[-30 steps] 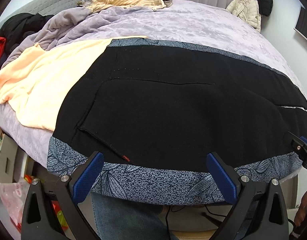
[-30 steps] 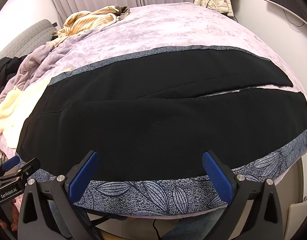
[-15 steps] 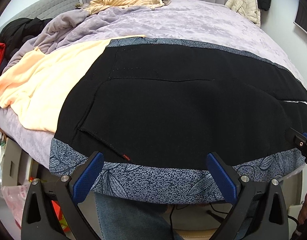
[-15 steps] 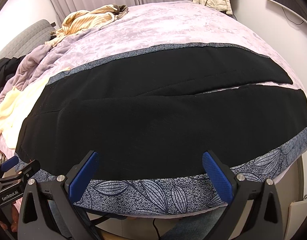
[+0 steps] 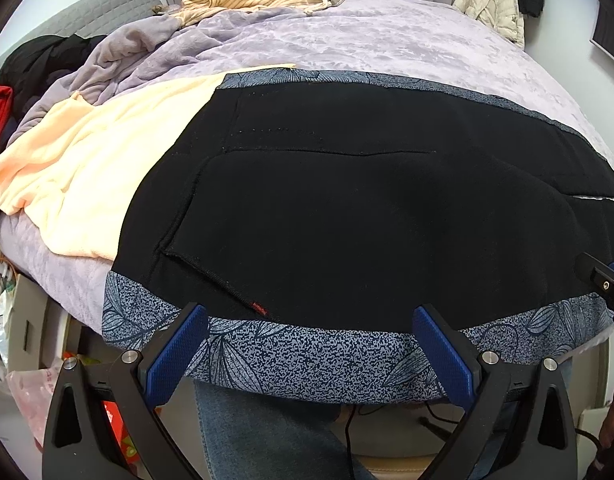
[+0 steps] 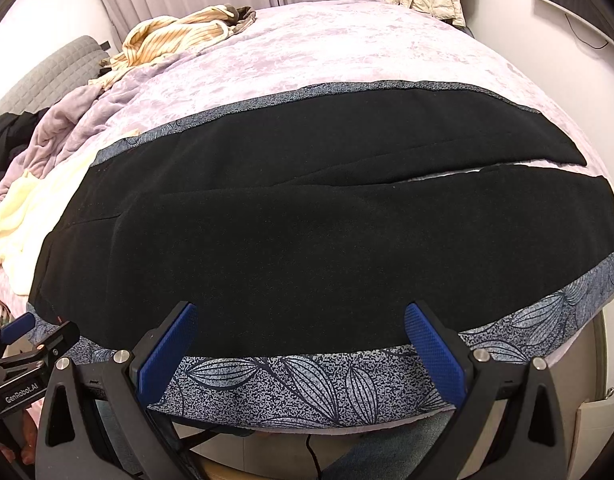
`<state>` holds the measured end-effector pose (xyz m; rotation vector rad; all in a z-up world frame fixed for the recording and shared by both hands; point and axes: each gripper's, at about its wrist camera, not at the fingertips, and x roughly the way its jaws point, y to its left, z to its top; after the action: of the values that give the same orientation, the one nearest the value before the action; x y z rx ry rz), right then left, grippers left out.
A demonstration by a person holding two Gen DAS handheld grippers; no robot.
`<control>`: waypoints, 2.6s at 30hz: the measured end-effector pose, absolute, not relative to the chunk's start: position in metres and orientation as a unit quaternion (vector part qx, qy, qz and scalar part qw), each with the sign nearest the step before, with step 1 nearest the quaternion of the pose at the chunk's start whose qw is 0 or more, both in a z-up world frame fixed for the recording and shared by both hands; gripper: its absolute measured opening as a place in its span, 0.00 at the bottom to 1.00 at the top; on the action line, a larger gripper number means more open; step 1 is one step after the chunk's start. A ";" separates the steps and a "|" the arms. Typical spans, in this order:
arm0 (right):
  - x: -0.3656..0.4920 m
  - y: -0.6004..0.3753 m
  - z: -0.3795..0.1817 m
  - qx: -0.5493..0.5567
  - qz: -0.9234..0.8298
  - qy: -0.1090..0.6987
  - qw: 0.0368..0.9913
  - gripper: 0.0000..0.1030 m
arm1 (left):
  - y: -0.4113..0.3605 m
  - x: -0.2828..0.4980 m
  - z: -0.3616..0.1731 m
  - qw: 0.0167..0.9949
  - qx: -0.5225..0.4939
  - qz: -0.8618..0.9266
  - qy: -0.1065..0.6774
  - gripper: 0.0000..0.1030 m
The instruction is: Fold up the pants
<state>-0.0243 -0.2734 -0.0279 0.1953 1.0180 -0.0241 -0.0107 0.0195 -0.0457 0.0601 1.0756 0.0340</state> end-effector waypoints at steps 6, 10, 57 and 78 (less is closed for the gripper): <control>-0.025 -0.273 -0.029 0.093 -0.011 0.487 0.868 1.00 | 0.018 -0.010 -0.047 0.858 0.030 0.019 0.513 1.00; -0.025 -0.273 -0.030 0.094 -0.011 0.487 0.868 1.00 | 0.020 -0.010 -0.047 0.857 0.030 0.021 0.514 1.00; -0.037 -0.268 -0.029 0.082 -0.013 0.487 0.869 1.00 | 0.019 -0.020 -0.051 0.856 0.043 0.024 0.515 1.00; -0.052 -0.284 -0.023 0.137 0.019 0.466 0.874 1.00 | 0.042 -0.031 -0.041 0.869 0.025 0.029 0.493 1.00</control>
<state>-0.0516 -0.2838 -0.0232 0.2869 0.9730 0.0403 -0.0305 0.0418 -0.0414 0.0518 1.0313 0.0613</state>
